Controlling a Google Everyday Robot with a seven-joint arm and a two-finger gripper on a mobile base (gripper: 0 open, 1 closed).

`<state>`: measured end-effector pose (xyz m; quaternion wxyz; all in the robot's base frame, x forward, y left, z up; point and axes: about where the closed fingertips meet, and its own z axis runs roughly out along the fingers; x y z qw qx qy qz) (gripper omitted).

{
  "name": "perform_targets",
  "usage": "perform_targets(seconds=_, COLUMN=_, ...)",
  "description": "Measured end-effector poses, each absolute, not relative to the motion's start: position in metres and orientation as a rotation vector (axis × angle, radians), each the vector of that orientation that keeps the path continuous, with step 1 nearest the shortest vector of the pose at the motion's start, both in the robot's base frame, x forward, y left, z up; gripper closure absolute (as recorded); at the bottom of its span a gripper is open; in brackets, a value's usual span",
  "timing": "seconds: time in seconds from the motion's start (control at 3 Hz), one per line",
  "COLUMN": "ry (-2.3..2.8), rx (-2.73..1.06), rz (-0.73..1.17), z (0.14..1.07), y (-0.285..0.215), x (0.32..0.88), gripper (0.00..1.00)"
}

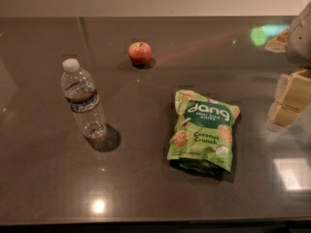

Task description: Pick water bottle

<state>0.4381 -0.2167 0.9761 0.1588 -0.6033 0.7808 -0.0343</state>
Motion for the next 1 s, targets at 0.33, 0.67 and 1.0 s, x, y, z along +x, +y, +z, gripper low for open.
perform_targets(seconds=0.33, ry=2.230, rx=-1.723, rz=-0.098, z=0.977, y=-0.216, x=0.438, gripper=0.00)
perform_targets(seconds=0.67, ry=2.205, rx=-1.730, rz=-0.067, z=0.977, y=-0.208, x=0.441, gripper=0.00)
perform_targets(seconds=1.0, ry=2.153, rx=-1.726, rz=-0.016, z=0.977, y=-0.190, x=0.449, gripper=0.00)
